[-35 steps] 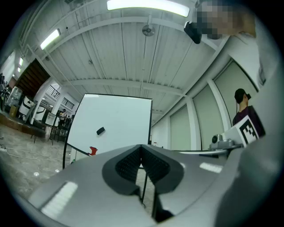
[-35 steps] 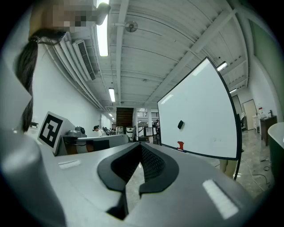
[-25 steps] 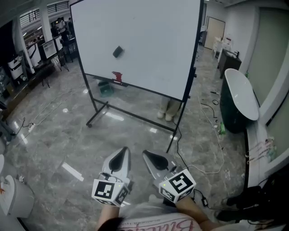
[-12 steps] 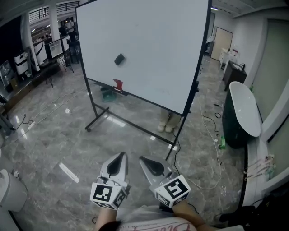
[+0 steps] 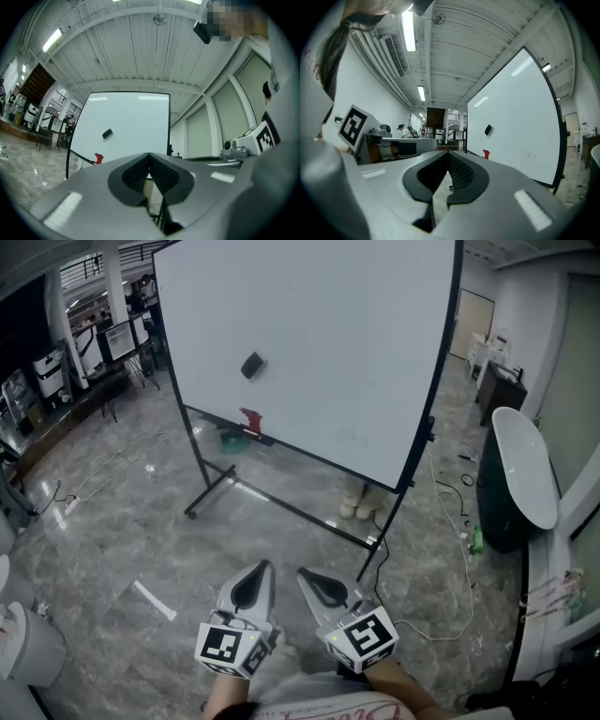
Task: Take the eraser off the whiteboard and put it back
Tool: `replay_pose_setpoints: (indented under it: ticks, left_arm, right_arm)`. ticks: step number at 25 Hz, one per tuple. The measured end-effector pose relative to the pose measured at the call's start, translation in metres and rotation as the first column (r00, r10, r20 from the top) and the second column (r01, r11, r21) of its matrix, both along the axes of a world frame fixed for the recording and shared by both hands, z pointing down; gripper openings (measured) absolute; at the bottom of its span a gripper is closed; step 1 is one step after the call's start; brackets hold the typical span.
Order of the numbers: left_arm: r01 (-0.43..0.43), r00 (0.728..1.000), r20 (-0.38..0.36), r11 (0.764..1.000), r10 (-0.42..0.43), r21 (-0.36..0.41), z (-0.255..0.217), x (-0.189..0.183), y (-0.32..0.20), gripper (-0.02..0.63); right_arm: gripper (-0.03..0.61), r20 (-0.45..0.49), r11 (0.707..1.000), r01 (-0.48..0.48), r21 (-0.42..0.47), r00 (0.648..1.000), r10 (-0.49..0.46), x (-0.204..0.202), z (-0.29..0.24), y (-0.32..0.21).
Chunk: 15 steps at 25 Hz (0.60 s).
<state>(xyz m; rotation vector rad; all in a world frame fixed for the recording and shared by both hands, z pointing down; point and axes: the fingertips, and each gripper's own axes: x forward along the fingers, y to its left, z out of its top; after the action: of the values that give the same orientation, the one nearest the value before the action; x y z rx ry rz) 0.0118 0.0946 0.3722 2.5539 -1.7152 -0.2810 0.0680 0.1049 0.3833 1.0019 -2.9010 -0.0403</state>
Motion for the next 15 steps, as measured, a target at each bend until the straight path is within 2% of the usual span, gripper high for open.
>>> replay_pose_setpoints:
  ticks: [10,15]
  left_arm:
    - [-0.042,0.998,0.043,0.998,0.041,0.043,-0.017,-0.038,-0.114,0.0]
    - [-0.084,0.993,0.091,0.994,0.078,0.063,-0.024,-0.059,-0.168,0.0]
  right_arm:
    - [0.002,0.031,0.999,-0.039,0.035,0.999,0.038,-0.043,-0.017,-0.112]
    - [0.002,0.026,0.997,-0.077,0.03,0.997,0.076,-0.07,-0.017,-0.167]
